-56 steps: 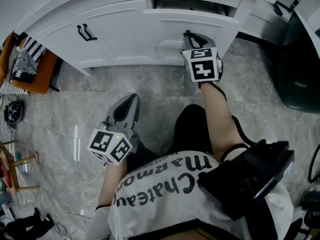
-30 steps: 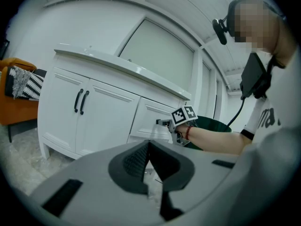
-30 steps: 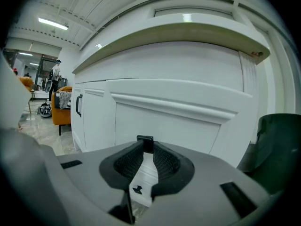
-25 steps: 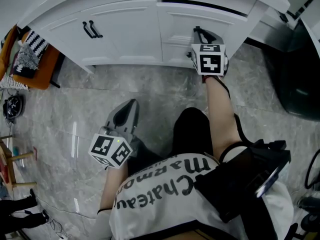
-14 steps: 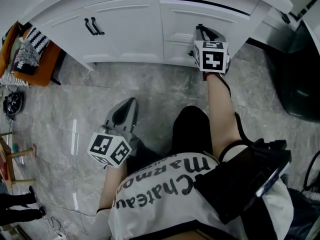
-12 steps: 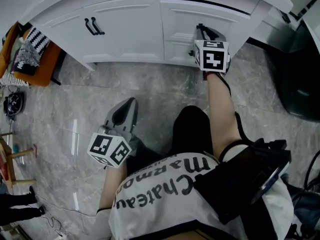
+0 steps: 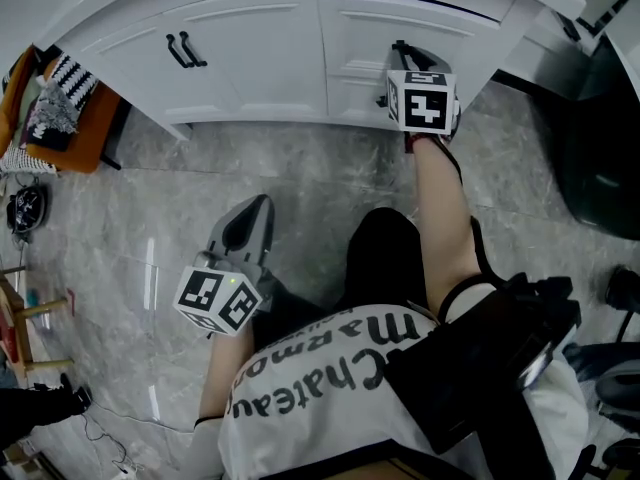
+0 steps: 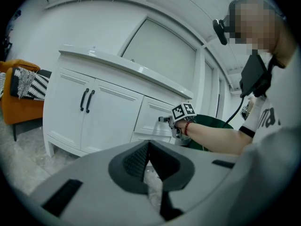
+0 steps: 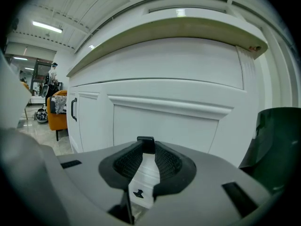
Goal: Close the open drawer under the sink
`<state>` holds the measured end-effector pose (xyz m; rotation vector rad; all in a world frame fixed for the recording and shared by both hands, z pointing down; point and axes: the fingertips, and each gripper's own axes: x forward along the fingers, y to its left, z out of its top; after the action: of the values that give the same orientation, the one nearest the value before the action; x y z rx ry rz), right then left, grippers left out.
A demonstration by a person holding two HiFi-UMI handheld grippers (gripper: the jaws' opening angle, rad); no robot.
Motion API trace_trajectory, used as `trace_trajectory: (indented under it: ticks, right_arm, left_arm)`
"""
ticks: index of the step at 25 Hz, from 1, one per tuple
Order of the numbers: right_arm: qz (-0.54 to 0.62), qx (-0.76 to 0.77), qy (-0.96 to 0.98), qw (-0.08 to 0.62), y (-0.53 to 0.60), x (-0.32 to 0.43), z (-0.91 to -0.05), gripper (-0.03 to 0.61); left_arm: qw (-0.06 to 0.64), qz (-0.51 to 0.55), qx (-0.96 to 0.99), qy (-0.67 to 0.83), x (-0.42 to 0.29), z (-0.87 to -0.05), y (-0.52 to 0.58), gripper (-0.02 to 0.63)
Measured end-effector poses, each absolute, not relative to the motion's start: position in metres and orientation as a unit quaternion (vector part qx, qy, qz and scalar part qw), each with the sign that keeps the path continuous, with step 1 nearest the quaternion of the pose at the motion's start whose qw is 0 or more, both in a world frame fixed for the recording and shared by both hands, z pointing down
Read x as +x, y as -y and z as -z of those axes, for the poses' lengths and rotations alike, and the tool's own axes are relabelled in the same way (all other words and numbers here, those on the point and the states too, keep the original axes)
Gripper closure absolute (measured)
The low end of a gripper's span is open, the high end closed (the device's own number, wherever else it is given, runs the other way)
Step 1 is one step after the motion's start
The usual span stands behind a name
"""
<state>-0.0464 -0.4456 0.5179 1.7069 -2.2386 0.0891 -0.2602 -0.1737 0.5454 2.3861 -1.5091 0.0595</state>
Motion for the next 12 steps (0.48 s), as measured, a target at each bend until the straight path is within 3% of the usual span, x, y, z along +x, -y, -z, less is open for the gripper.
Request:
trace_trajectory:
  ticks: [12]
  right_arm:
    - [-0.044, 0.594, 0.787, 0.165, 0.460, -0.047, -0.520, 0.489]
  left_arm:
    - [0.162, -0.021, 0.832, 0.530, -0.263, -0.545, 0.174, 0.606]
